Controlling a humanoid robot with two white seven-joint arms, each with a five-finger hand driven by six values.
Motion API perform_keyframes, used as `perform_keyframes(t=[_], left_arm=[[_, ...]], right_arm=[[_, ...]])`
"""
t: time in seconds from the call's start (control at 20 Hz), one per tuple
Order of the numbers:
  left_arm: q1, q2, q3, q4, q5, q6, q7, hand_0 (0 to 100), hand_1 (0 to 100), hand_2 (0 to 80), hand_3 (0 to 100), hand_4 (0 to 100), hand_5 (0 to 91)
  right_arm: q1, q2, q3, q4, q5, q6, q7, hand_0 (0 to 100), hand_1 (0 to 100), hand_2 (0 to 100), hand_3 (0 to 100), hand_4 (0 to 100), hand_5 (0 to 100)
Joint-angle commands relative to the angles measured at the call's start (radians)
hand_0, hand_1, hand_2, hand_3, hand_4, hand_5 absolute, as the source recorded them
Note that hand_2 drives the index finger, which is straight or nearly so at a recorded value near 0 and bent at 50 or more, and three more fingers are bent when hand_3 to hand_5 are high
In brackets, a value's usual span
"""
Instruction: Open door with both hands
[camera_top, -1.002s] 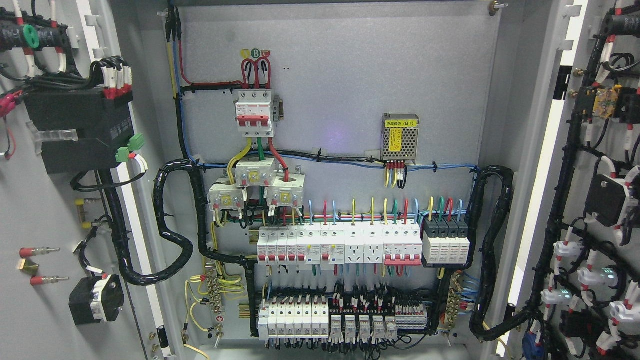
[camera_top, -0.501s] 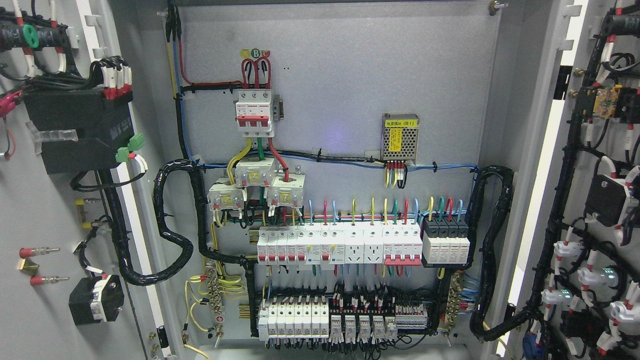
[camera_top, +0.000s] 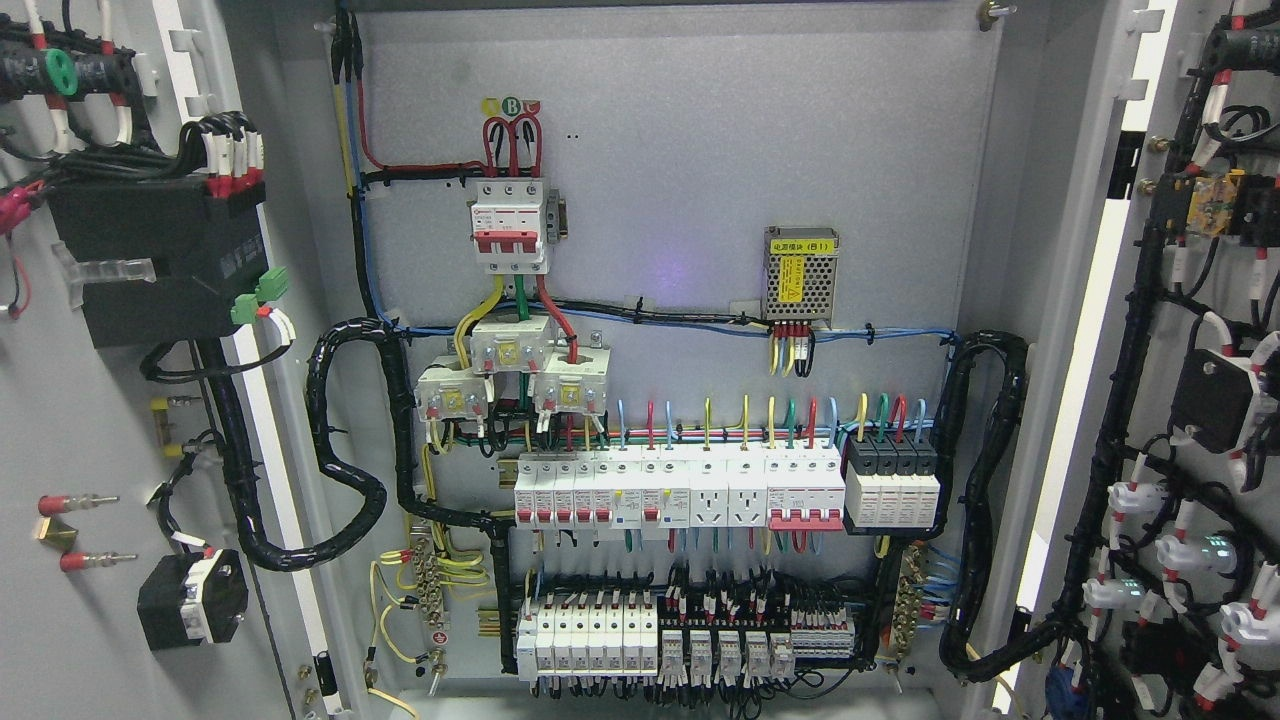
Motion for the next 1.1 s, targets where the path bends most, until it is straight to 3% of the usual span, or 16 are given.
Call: perform_keyframes(t=[0.0,0.4,0.65,0.9,1.05], left_arm=[[-0.052,0.041,0.018,-0.03,0.022,-0.182,0.001,0,0,0.0,0,4,0.0],[-0.085,0.071,0.018,-0.03,0.073,-0.255,0.001,0,0,0.0,0,4,0.0],[-0.087,0.073,0.02,-0.029,0.081,-0.32,0.001,0,0,0.0,0,4,0.0],[-0.085,0.093,0.037,-0.027,0.122,-0.335,-0.001,0,0,0.0,0,4,0.0],[-0.076,0.094,0.05,-0.024,0.154,-0.353,-0.004,0,0,0.0,0,4,0.0]], right_arm=[[-0.015,-0.032,-0.091,-0.013,-0.081,0.001,0.004,0,0,0,0,0,0],[-0.012,-0.104,-0.13,-0.013,-0.084,0.001,0.004,0,0,0,0,0,0],[-0.01,-0.113,-0.125,-0.013,-0.096,0.021,0.004,0,0,0,0,0,0],[-0.014,-0.121,-0.122,-0.013,-0.104,0.023,0.004,0,0,0,0,0,0],[-0.012,-0.142,-0.122,-0.013,-0.113,0.023,0.004,0,0,0,0,0,0]])
